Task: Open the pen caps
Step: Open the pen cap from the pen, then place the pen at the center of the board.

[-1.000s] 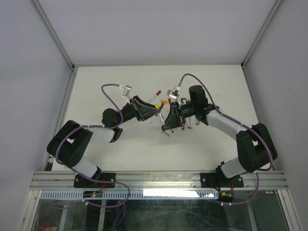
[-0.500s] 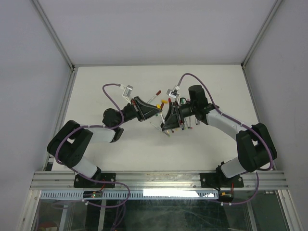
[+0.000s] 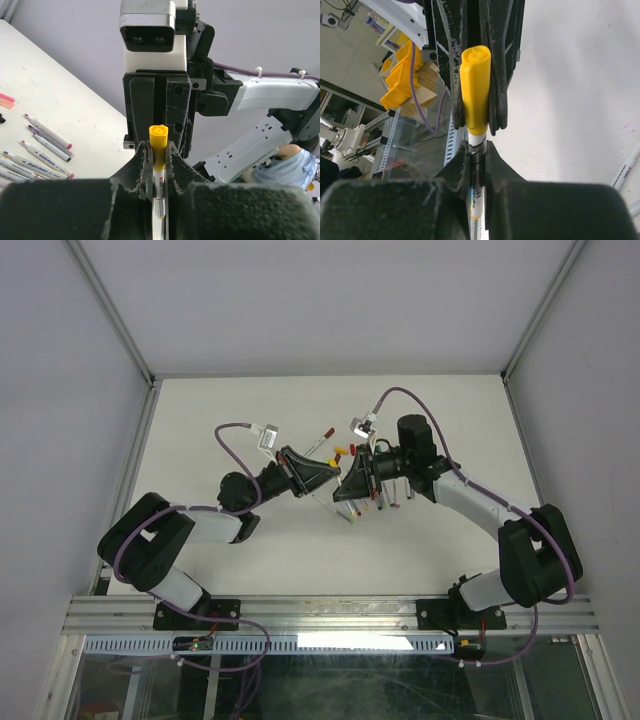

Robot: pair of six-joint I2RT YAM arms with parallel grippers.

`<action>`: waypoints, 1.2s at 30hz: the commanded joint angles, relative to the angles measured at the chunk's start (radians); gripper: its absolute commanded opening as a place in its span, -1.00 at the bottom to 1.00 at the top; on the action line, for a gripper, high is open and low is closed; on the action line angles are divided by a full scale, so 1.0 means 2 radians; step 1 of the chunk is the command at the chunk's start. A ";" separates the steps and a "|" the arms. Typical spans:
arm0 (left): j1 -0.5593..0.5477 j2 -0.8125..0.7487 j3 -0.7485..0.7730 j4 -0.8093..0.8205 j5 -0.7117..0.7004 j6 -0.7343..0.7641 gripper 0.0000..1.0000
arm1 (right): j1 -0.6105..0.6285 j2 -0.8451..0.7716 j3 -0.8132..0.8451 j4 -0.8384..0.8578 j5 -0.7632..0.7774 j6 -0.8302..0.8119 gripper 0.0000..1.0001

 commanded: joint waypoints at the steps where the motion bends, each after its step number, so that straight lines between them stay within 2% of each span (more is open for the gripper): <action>1: 0.006 -0.039 -0.008 0.026 -0.054 0.025 -1.00 | 0.000 -0.015 -0.003 0.032 0.007 0.013 -1.00; 4: 0.042 -0.060 -0.003 0.017 -0.079 0.036 -1.00 | 0.007 -0.005 -0.002 0.031 -0.003 0.016 -1.00; 10: 0.150 -0.121 0.039 -0.040 -0.119 0.047 -1.00 | 0.026 0.024 0.005 0.019 -0.008 0.017 -1.00; 13: 0.193 -0.133 0.063 -0.051 -0.112 0.028 -1.00 | 0.030 0.035 0.007 0.017 -0.007 0.015 -1.00; 15: 0.209 -0.145 0.074 -0.071 -0.095 0.022 -1.00 | 0.036 0.035 0.010 -0.007 0.024 -0.003 -1.00; 18: 0.215 -0.180 0.063 -0.138 -0.095 0.040 -1.00 | 0.059 0.036 0.032 -0.096 0.121 -0.075 -1.00; 20: 0.215 -0.208 0.044 -0.198 -0.106 0.053 -1.00 | 0.083 0.042 0.044 -0.124 0.195 -0.098 -1.00; 21: 0.215 -0.245 0.014 -0.288 -0.125 0.068 -1.00 | 0.115 0.057 0.053 -0.140 0.281 -0.105 -1.00; 25: 0.215 -0.288 -0.007 -0.442 -0.156 0.089 -1.00 | 0.166 0.088 0.075 -0.163 0.420 -0.103 -1.00; 28: 0.215 -0.296 -0.008 -0.536 -0.172 0.091 -1.00 | 0.197 0.117 0.091 -0.173 0.485 -0.094 -1.00; 31: 0.215 -0.296 -0.013 -0.592 -0.178 0.084 -1.00 | 0.222 0.143 0.106 -0.182 0.550 -0.079 -0.96; 36: 0.215 -0.296 -0.033 -0.611 -0.183 0.066 -1.00 | 0.235 0.158 0.114 -0.184 0.621 -0.072 -0.88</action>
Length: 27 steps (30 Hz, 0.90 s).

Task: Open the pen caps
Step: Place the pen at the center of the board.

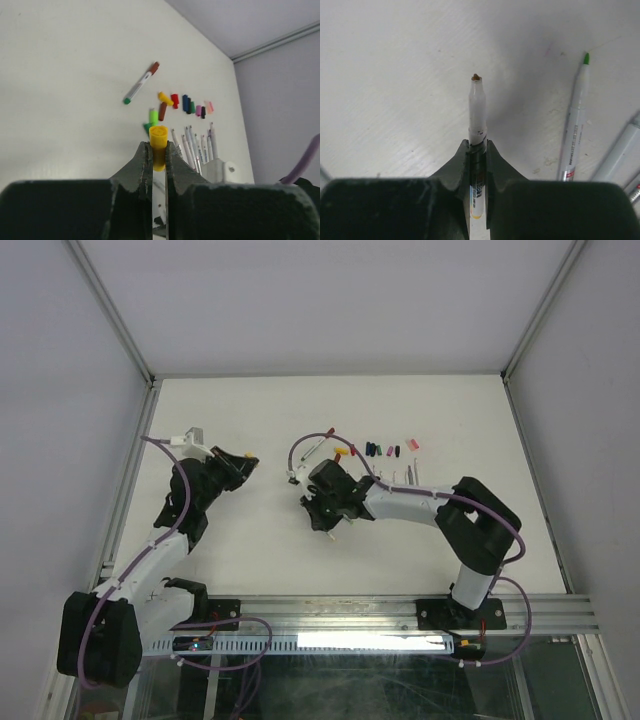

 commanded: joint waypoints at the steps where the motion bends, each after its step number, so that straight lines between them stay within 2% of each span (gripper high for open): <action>1: 0.003 -0.008 -0.014 -0.041 -0.016 -0.010 -1.00 | 0.005 0.001 0.026 0.001 0.098 0.008 -0.87; 8: 0.003 0.006 -0.018 -0.046 -0.015 -0.021 -1.00 | 0.005 0.027 0.037 -0.013 0.117 0.005 -0.78; 10: 0.003 0.008 -0.019 -0.049 -0.015 -0.021 -1.00 | 0.005 0.029 0.038 -0.013 0.120 0.004 -0.66; 16: 0.003 0.007 -0.023 -0.049 -0.010 -0.023 -1.00 | 0.003 0.028 0.041 -0.017 0.116 0.000 -0.59; 18: 0.003 0.009 -0.024 -0.047 -0.005 -0.024 -1.00 | 0.000 0.028 0.043 -0.018 0.113 0.000 -0.50; 27: 0.002 0.028 -0.031 -0.020 0.026 -0.039 -1.00 | -0.007 0.019 0.047 -0.023 0.096 -0.006 -0.48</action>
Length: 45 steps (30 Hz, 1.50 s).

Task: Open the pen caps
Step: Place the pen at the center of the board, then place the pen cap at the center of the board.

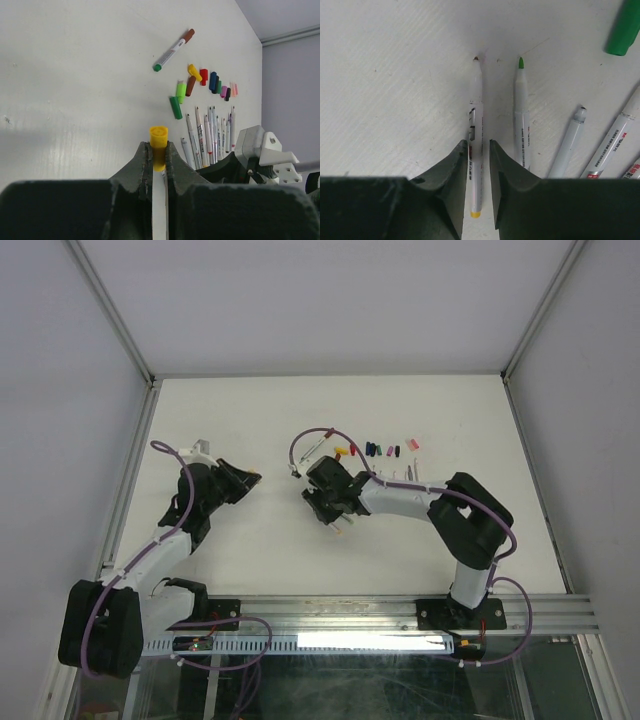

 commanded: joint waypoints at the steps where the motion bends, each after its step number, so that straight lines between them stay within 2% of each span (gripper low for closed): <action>1: 0.003 0.006 -0.009 0.043 0.031 -0.015 -1.00 | -0.004 -0.012 0.023 -0.004 -0.013 -0.009 -0.47; 8: -0.014 0.044 -0.018 0.081 0.050 -0.026 -1.00 | -0.009 -0.040 0.030 -0.013 -0.042 -0.031 -0.43; 12: -0.055 0.073 -0.011 0.080 0.014 -0.027 -1.00 | -0.022 -0.065 0.030 -0.016 -0.065 -0.047 -0.40; 17: -0.114 0.117 0.017 0.063 -0.047 -0.027 -1.00 | -0.046 -0.097 0.032 -0.034 -0.119 -0.085 -0.24; 20: -0.141 0.147 0.044 0.046 -0.071 -0.027 -1.00 | -0.080 -0.118 0.033 -0.053 -0.184 -0.125 -0.19; 24: -0.172 0.193 0.088 0.002 -0.107 -0.017 -1.00 | -0.139 -0.142 0.040 -0.109 -0.328 -0.196 -0.17; 26: -0.191 0.220 0.117 -0.031 -0.141 -0.007 -1.00 | -0.162 -0.152 0.041 -0.121 -0.360 -0.205 -0.17; 30: -0.216 0.262 0.169 -0.084 -0.185 0.004 -1.00 | -0.189 -0.172 0.032 -0.112 -0.371 -0.206 -0.15; 38: -0.226 0.345 0.260 -0.155 -0.217 0.007 -0.97 | -0.213 -0.179 0.027 -0.106 -0.386 -0.200 -0.16; 45: -0.227 0.375 0.298 -0.180 -0.255 0.016 -0.73 | -0.218 -0.178 0.025 -0.103 -0.390 -0.199 -0.16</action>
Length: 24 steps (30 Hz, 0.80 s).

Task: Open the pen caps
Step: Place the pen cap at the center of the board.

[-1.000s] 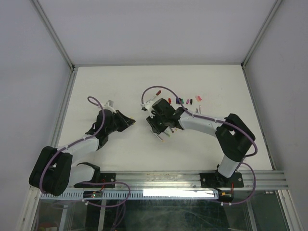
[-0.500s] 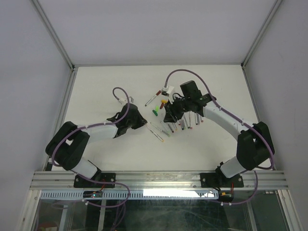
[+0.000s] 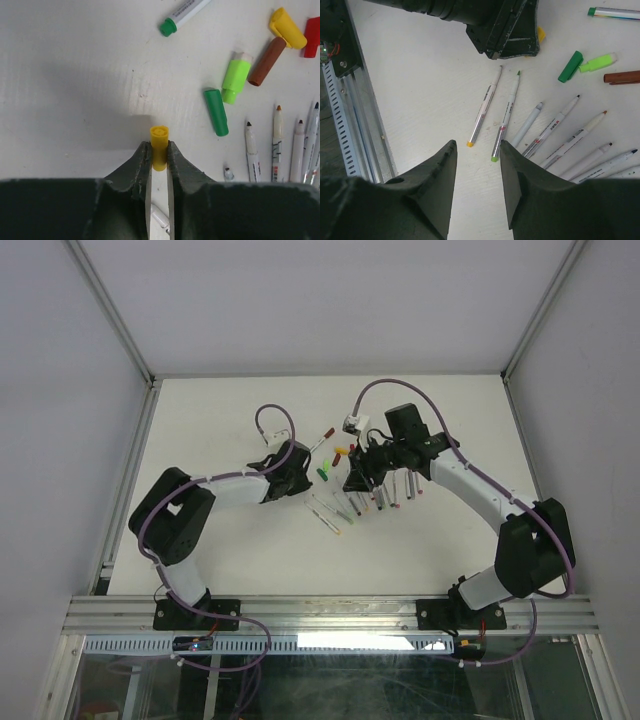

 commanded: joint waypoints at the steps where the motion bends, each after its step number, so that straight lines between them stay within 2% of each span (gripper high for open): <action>1: -0.005 0.014 0.030 -0.037 -0.044 0.015 -0.68 | -0.005 -0.019 0.007 0.010 -0.020 -0.006 -0.16; 4: -0.005 0.013 0.032 -0.047 -0.052 0.016 -0.52 | -0.007 -0.021 0.007 0.011 -0.021 -0.006 -0.16; 12: -0.005 -0.015 0.031 -0.056 -0.067 0.031 -0.38 | -0.013 -0.023 0.005 0.013 -0.026 -0.003 -0.16; 15: -0.005 -0.032 0.037 -0.052 -0.071 0.055 -0.22 | -0.015 -0.024 0.004 0.013 -0.029 -0.003 -0.16; 19: -0.002 -0.047 0.047 -0.028 -0.070 0.123 0.29 | -0.019 -0.026 0.004 0.014 -0.034 -0.002 -0.16; 21: 0.003 -0.045 0.052 -0.013 -0.052 0.164 0.49 | -0.022 -0.028 0.003 0.015 -0.036 -0.002 -0.16; 24: 0.014 -0.038 0.065 0.003 -0.012 0.233 0.67 | -0.026 -0.031 0.002 0.015 -0.040 -0.002 -0.15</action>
